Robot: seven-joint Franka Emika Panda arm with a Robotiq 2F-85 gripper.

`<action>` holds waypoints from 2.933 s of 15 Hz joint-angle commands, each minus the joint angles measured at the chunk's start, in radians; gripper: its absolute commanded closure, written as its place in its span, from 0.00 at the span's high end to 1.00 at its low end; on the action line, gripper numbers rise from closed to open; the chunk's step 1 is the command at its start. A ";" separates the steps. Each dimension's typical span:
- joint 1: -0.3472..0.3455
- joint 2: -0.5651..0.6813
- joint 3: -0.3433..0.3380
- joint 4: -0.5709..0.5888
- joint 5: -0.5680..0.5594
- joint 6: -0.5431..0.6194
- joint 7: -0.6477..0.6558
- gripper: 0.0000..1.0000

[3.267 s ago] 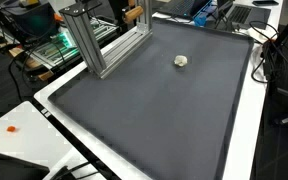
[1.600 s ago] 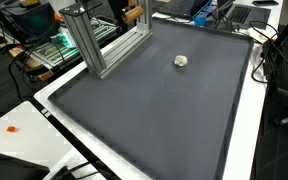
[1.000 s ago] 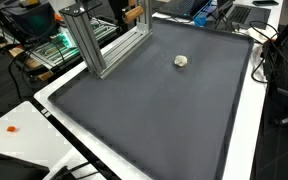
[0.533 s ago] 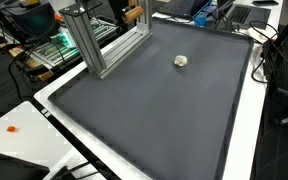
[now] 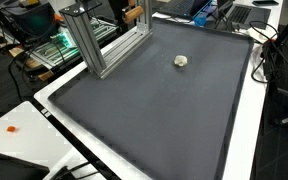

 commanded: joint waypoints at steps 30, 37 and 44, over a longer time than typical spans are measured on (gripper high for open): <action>0.011 -0.061 0.018 -0.081 -0.009 0.080 0.011 0.38; 0.011 -0.054 0.022 -0.079 -0.007 0.063 0.017 0.35; 0.009 -0.050 0.025 -0.065 -0.011 0.050 0.020 0.35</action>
